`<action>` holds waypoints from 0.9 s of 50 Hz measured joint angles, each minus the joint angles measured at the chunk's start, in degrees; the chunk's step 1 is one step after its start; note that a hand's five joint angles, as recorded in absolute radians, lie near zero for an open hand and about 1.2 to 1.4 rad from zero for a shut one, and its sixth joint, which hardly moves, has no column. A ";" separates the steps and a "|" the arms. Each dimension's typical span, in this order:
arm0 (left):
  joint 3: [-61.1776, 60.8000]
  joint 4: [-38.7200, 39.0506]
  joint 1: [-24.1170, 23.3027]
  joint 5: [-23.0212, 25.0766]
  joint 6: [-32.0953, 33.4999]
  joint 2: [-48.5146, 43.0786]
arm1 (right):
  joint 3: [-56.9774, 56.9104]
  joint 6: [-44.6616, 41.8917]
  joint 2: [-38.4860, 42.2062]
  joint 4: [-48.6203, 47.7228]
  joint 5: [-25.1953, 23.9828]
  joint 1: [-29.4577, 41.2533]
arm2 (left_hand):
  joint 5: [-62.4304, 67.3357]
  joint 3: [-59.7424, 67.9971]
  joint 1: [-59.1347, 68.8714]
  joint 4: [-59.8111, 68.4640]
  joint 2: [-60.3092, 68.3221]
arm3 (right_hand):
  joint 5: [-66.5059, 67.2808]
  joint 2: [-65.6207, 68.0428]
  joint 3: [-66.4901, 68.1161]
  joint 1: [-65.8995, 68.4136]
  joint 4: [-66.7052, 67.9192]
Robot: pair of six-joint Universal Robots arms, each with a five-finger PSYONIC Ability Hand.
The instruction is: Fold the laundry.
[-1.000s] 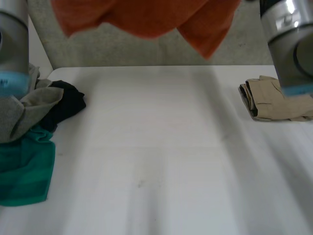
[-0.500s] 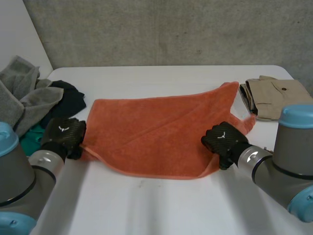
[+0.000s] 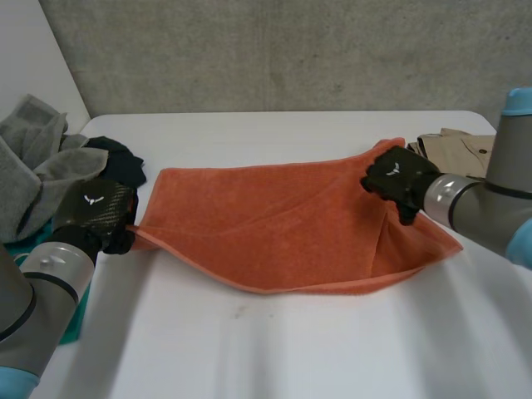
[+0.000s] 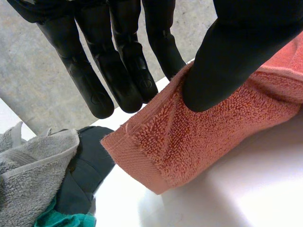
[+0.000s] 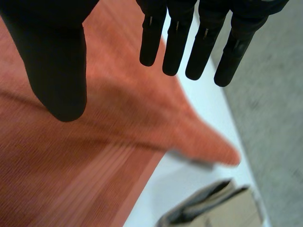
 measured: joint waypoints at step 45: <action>4.29 -1.28 0.47 -0.21 0.18 -2.50 | 25.09 7.45 1.77 -24.07 -17.88 -20.66 | 0.00 0.00 0.00 0.00 0.00 | 5.21 9.22 9.58 9.75 9.39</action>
